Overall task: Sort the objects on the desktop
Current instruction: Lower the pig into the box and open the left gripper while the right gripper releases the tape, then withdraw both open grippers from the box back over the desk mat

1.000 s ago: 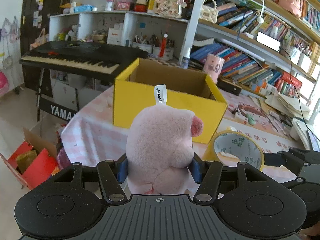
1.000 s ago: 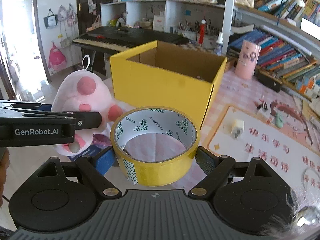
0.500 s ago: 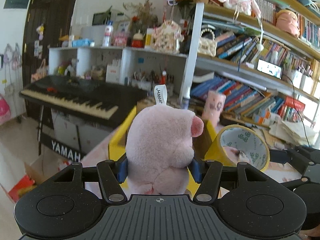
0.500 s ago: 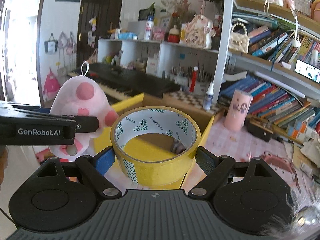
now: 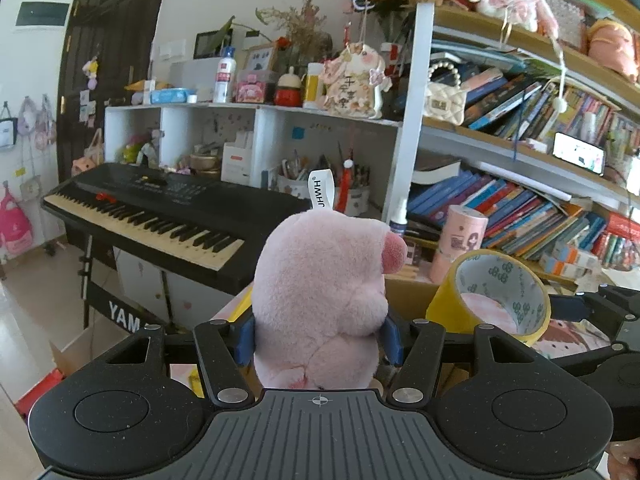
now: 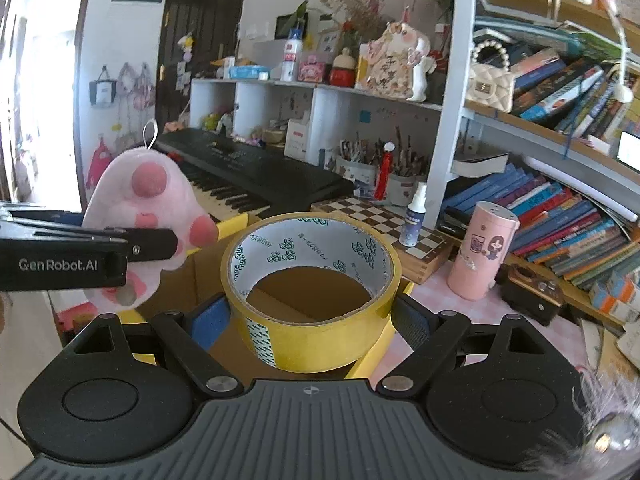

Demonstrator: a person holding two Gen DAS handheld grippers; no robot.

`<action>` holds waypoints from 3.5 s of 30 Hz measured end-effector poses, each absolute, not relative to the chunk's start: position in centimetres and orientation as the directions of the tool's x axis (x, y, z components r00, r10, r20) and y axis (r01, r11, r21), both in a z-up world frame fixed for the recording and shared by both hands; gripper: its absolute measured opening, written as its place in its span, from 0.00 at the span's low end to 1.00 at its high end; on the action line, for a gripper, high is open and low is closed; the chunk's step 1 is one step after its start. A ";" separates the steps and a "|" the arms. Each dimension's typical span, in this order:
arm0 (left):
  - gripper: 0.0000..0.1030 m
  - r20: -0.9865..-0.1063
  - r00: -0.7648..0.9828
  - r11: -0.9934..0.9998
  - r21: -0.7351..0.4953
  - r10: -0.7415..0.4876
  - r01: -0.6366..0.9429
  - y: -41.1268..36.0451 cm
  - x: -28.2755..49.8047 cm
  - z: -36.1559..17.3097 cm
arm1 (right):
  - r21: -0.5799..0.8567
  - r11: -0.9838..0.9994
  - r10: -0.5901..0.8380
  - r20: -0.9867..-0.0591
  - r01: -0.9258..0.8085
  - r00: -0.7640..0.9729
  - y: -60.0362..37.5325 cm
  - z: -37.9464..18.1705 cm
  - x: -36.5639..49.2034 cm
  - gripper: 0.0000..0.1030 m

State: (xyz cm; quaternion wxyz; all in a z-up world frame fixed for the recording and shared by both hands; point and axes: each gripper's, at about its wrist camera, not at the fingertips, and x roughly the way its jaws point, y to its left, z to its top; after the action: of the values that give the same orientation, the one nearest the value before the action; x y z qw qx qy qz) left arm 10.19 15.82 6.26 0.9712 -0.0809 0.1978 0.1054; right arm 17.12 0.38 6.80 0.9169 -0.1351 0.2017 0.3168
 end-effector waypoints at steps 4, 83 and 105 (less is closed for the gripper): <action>0.57 -0.423 0.888 0.966 -0.095 0.181 -0.242 15.5 12.3 5.9 | -0.141 0.734 0.531 -0.491 -0.664 0.691 0.9 6.0 20.0 0.84; 0.76 -0.505 0.836 0.968 0.001 0.216 -0.249 14.1 14.0 4.8 | -0.124 0.770 0.493 -0.507 -0.626 0.707 -2.2 6.6 22.8 0.82; 0.76 -0.515 0.834 0.963 -0.052 0.201 -0.264 14.9 4.4 4.0 | -0.032 0.898 0.358 -0.527 -0.439 0.771 -5.0 4.6 10.2 0.72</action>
State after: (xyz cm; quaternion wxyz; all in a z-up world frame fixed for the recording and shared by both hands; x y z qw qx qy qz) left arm 4.44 14.94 4.02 0.9556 -0.0607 0.2616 0.1216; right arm 10.15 -4.97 4.65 0.9378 -0.0769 0.2635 0.2124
